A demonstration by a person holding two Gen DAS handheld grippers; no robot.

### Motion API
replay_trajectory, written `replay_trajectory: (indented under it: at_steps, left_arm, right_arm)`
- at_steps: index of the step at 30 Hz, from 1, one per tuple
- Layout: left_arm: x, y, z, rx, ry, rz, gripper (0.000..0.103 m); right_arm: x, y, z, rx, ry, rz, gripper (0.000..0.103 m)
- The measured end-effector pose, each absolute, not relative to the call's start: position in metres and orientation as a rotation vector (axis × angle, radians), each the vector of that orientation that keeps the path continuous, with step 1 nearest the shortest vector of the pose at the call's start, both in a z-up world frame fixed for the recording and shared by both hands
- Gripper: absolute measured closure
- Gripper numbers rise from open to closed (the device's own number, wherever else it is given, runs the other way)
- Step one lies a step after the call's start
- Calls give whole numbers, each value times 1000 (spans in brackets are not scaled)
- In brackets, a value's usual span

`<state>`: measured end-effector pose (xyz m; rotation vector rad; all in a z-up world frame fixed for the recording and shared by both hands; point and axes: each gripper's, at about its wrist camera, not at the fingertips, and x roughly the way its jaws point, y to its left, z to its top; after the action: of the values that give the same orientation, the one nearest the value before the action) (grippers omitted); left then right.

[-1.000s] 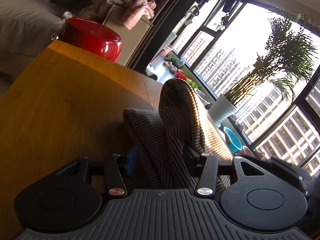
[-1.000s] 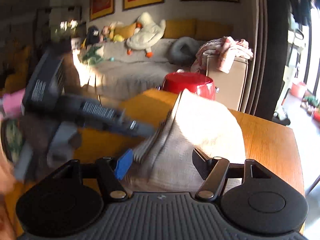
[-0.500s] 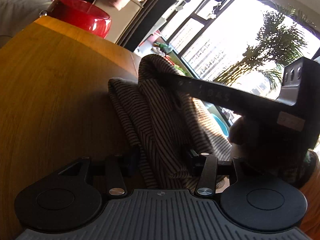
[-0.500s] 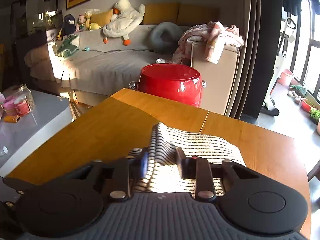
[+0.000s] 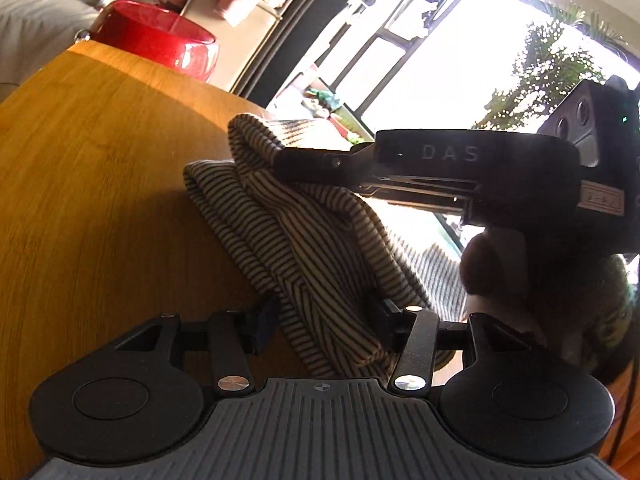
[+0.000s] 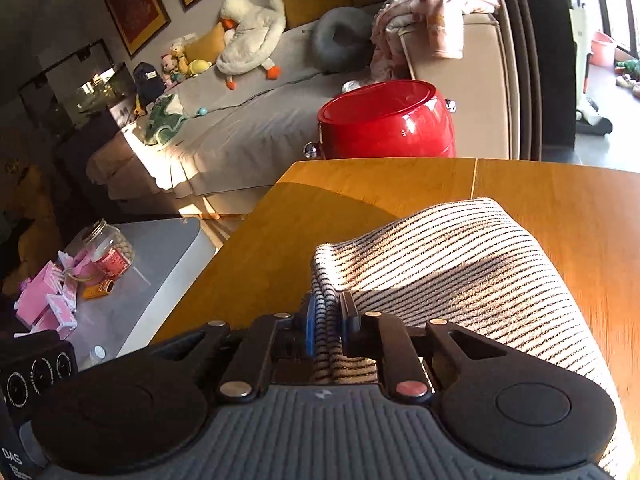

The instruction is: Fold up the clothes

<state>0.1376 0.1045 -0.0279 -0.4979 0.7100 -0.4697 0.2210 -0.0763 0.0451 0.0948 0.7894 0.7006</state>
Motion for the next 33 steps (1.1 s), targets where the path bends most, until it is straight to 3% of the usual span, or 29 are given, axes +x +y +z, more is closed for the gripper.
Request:
replay_trajectory:
  at_steps: [2, 6, 8, 15, 20, 24, 26, 28, 30, 33]
  left_arm:
    - [138, 105, -28, -497, 709, -468, 47]
    - [137, 109, -19, -514, 689, -463, 46]
    - [136, 113, -13, -528, 673, -460, 45]
    - [134, 125, 9, -576, 619, -450, 47]
    - [144, 108, 47, -488, 519, -490, 47]
    - [173, 89, 34, -425, 583, -454, 47]
    - [185, 83, 25, -407, 612, -431, 53]
    - [186, 88, 16, -413, 617, -408, 54]
    - [185, 95, 12, -422, 617, -391, 54]
    - [183, 102, 9, -439, 613, -378, 54]
  right_arm:
    - [214, -79, 52, 64, 756, 720, 84]
    - [196, -104, 72, 52, 652, 731, 43]
    - [190, -123, 77, 8, 603, 683, 35]
    - [198, -209, 28, 152, 706, 476, 31]
    - [200, -219, -1, 302, 735, 534, 25]
    - [198, -221, -13, 381, 737, 586, 21]
    - [194, -222, -13, 393, 746, 606, 21]
    - [182, -220, 0, 368, 691, 625, 39]
    - [170, -217, 13, 342, 637, 643, 47]
    - [159, -208, 31, 295, 572, 686, 48]
